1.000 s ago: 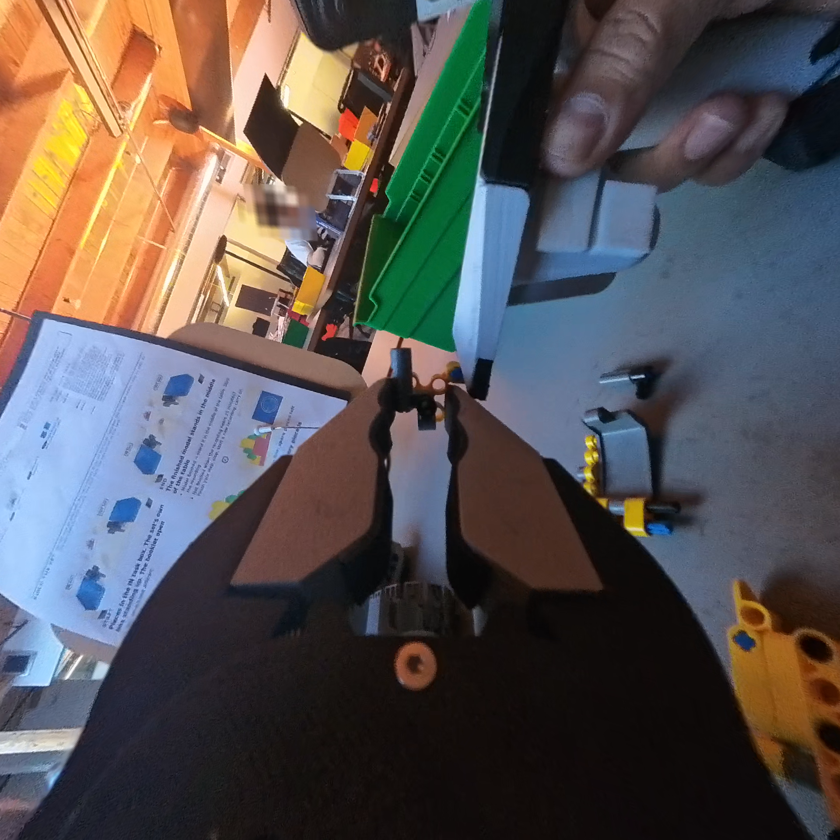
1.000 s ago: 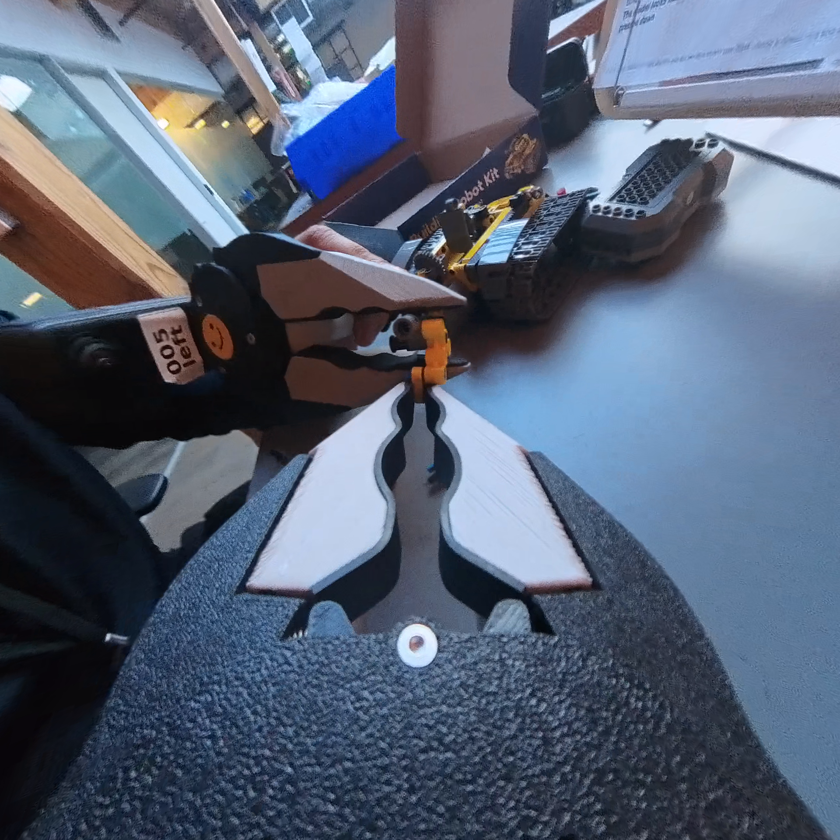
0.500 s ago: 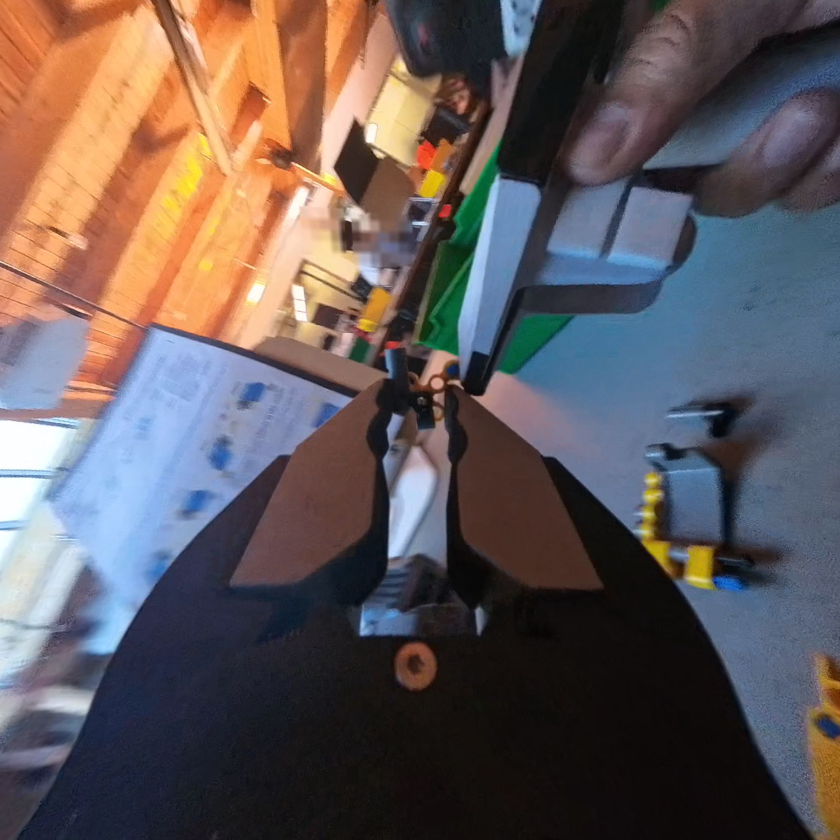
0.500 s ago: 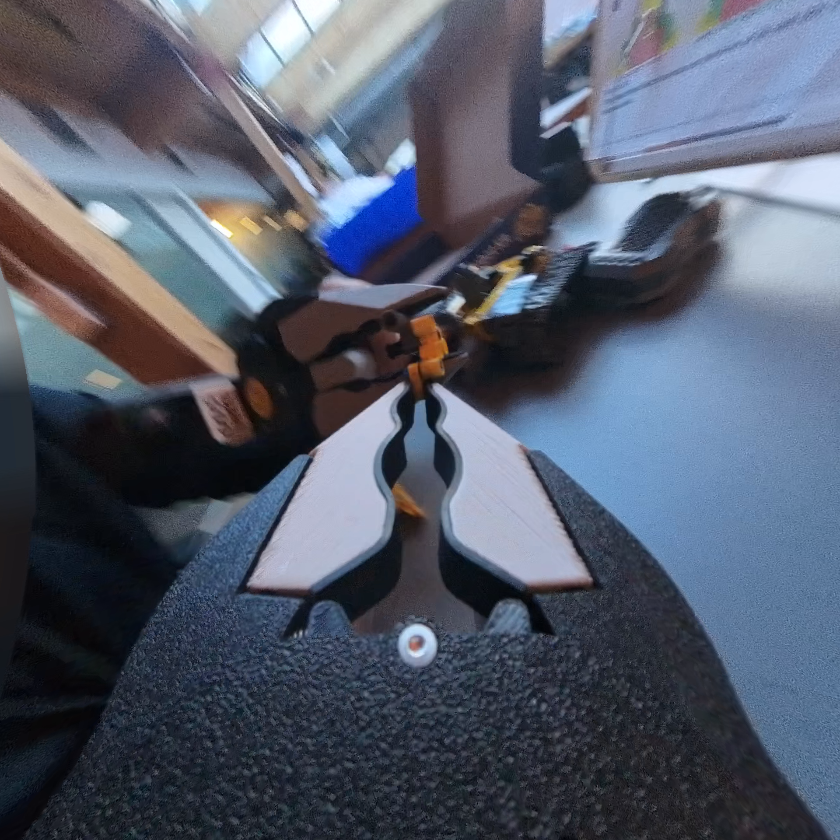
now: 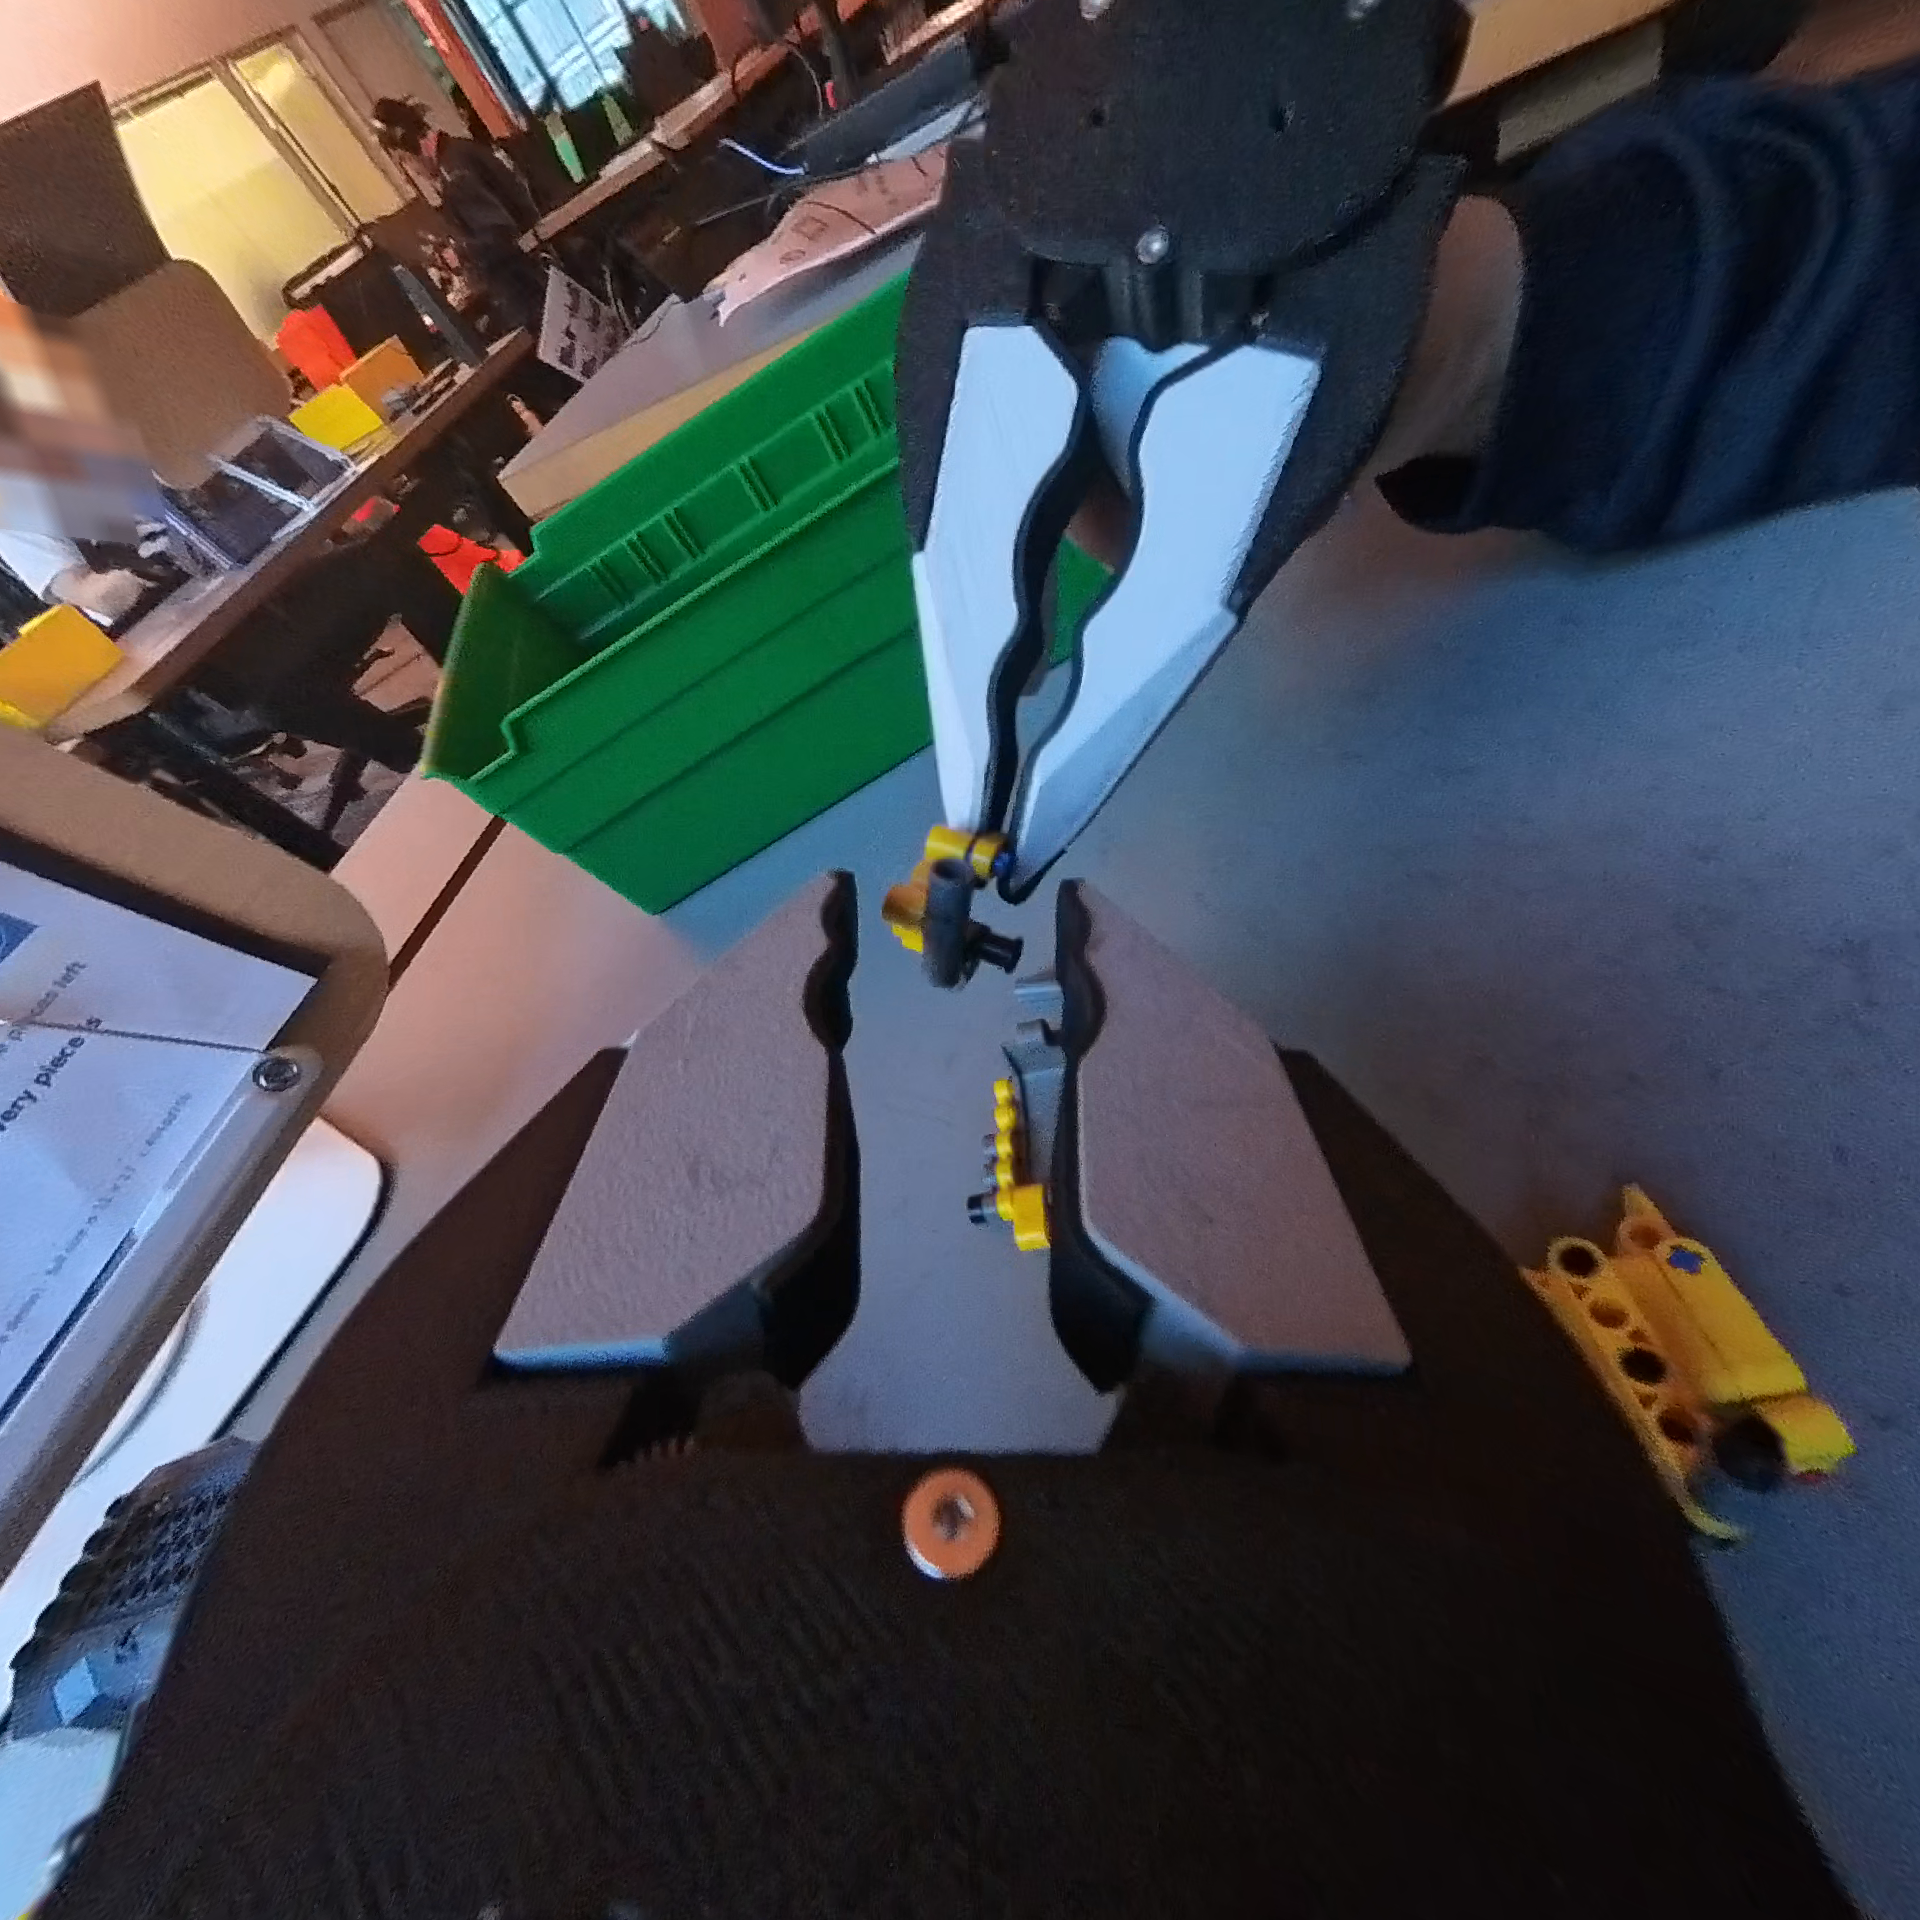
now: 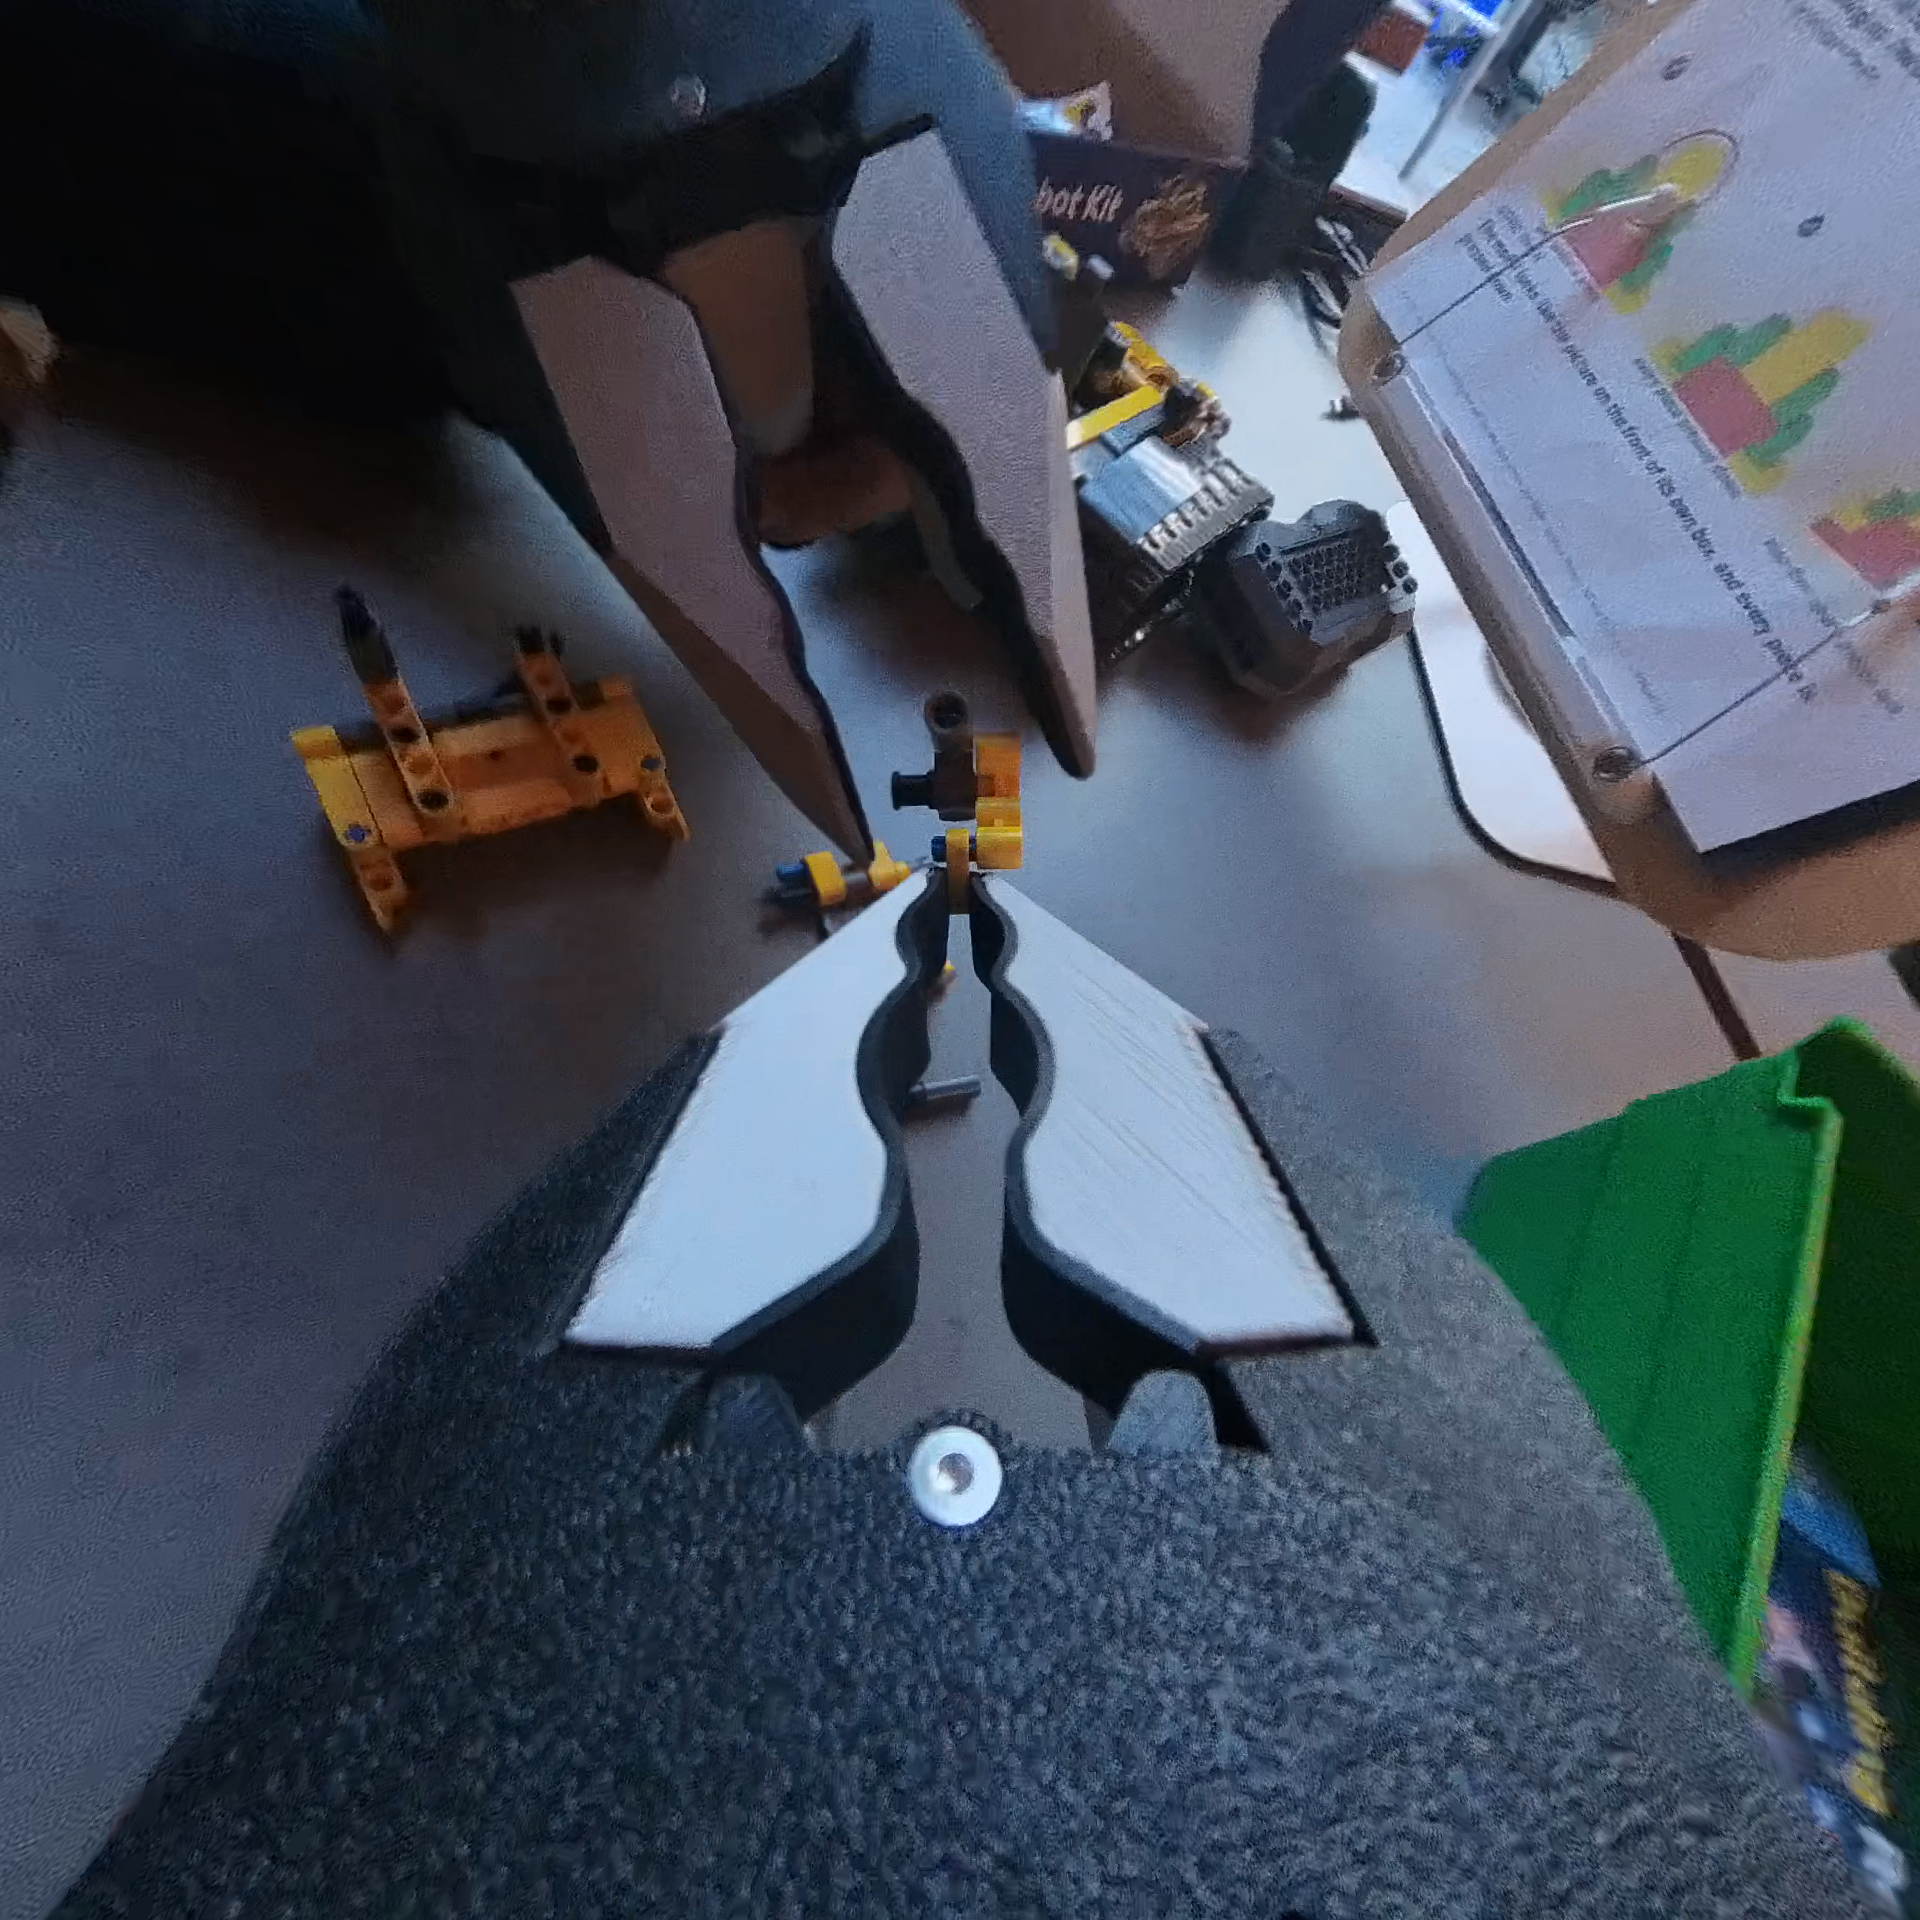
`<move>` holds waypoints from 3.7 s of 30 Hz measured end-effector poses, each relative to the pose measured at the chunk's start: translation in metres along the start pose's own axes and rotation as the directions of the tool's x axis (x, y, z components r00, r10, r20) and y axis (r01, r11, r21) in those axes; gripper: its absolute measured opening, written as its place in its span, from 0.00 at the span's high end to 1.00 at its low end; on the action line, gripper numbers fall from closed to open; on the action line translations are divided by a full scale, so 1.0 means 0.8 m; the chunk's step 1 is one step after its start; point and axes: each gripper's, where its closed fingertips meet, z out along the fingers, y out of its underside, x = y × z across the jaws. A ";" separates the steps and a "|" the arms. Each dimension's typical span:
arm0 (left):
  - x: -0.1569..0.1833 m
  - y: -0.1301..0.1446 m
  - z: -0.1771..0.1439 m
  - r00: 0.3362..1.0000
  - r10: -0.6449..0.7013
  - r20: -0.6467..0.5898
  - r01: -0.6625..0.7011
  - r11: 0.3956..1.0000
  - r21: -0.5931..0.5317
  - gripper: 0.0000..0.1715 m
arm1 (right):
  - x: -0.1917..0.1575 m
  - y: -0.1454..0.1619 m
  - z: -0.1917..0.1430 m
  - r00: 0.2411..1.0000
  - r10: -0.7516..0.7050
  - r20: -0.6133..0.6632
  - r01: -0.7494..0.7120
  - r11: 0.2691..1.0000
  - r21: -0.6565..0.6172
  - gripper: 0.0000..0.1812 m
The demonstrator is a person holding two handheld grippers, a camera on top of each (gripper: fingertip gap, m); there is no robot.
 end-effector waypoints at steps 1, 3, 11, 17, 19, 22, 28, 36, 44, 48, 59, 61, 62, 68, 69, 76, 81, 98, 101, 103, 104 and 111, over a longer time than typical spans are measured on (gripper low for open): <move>0.004 0.000 0.000 1.000 0.009 -0.016 -0.009 1.000 -0.001 0.81 | -0.004 0.003 0.002 0.999 -0.035 0.002 0.035 0.999 -0.019 1.00; 0.008 0.001 0.000 0.999 -0.008 -0.045 0.008 1.000 -0.003 0.87 | -0.008 0.004 0.003 0.997 -0.075 0.003 0.075 0.997 -0.029 1.00; 0.025 0.008 0.002 0.992 0.036 -0.117 -0.039 0.999 -0.023 0.91 | -0.023 0.007 -0.001 0.986 -0.155 0.057 0.158 0.987 -0.035 1.00; 0.027 0.003 -0.002 0.989 0.043 -0.138 -0.045 0.999 -0.010 0.92 | -0.025 0.006 -0.002 0.987 -0.148 0.069 0.151 0.988 -0.037 1.00; 0.027 0.005 0.001 0.990 0.023 -0.136 -0.025 1.000 -0.017 0.92 | -0.023 0.008 -0.003 0.988 -0.142 0.060 0.145 0.988 -0.052 1.00; 0.025 0.008 0.003 0.993 0.030 -0.115 -0.034 0.999 -0.030 0.91 | -0.021 0.011 -0.001 0.988 -0.147 0.049 0.150 0.986 -0.072 1.00; 0.006 -0.008 0.001 0.999 -0.018 -0.035 0.018 1.000 -0.004 0.92 | -0.007 -0.006 -0.012 0.998 -0.066 0.020 0.066 0.998 0.023 1.00; -0.008 -0.022 -0.003 0.996 -0.073 0.047 0.070 0.995 0.065 0.92 | 0.004 -0.025 -0.020 0.991 0.100 0.085 -0.116 0.970 0.214 0.98; -0.014 -0.033 -0.007 0.987 -0.156 0.041 0.149 0.979 0.139 0.92 | 0.011 -0.037 -0.027 0.994 0.100 0.048 -0.110 0.947 0.302 0.96; -0.018 -0.037 -0.008 0.982 -0.181 0.056 0.170 0.971 0.167 0.92 | 0.014 -0.043 -0.029 0.988 0.141 0.060 -0.153 0.927 0.343 0.96; -0.021 -0.060 -0.022 0.984 -0.122 0.130 0.087 0.966 0.244 0.93 | 0.013 -0.068 -0.044 0.974 0.197 0.110 -0.226 0.872 0.435 0.97; -0.028 -0.064 -0.026 0.977 -0.128 0.169 0.081 0.961 0.263 0.93 | 0.017 -0.075 -0.045 0.972 0.226 0.067 -0.231 0.861 0.452 0.97; -0.030 -0.067 -0.028 0.973 -0.131 0.191 0.075 0.958 0.276 0.93 | 0.019 -0.079 -0.046 0.970 0.238 0.046 -0.232 0.857 0.460 0.97; -0.040 -0.075 -0.033 0.948 -0.139 0.287 0.048 0.952 0.303 0.93 | 0.027 -0.090 -0.051 0.958 0.284 -0.048 -0.227 0.848 0.479 0.97; -0.041 -0.076 -0.034 0.944 -0.148 0.294 0.053 0.950 0.308 0.93 | 0.028 -0.090 -0.051 0.956 0.284 -0.069 -0.218 0.851 0.477 0.97; -0.045 -0.069 -0.028 0.949 -0.189 0.251 0.108 0.946 0.307 0.93 | 0.031 -0.084 -0.049 0.916 0.004 -0.401 0.101 0.965 0.241 0.98; -0.031 -0.041 -0.008 0.979 -0.088 0.186 0.061 0.988 0.143 0.94 | 0.026 -0.047 -0.036 0.959 -0.073 -0.275 0.096 0.993 0.072 0.97; -0.021 -0.050 0.000 0.973 -0.193 0.127 0.171 0.971 0.167 0.97 | 0.039 -0.019 -0.001 0.934 -0.191 -0.302 0.175 0.981 -0.078 1.00; -0.044 -0.042 -0.020 0.958 -0.243 0.150 0.211 0.957 0.198 0.98 | 0.048 -0.002 -0.006 0.924 -0.198 -0.328 0.166 0.978 -0.124 1.00; -0.050 -0.044 -0.023 0.947 -0.296 0.128 0.263 0.939 0.221 0.97 | 0.048 0.007 -0.005 0.918 -0.212 -0.334 0.172 0.974 -0.147 1.00; -0.049 -0.040 -0.022 0.947 -0.296 0.125 0.267 0.941 0.207 0.97 | 0.048 0.011 -0.005 0.917 -0.214 -0.336 0.170 0.973 -0.158 1.00; -0.036 0.001 0.003 0.974 -0.155 0.165 0.160 0.987 -0.019 0.85 | 0.044 0.029 0.003 0.898 -0.309 -0.313 0.235 0.939 -0.253 1.00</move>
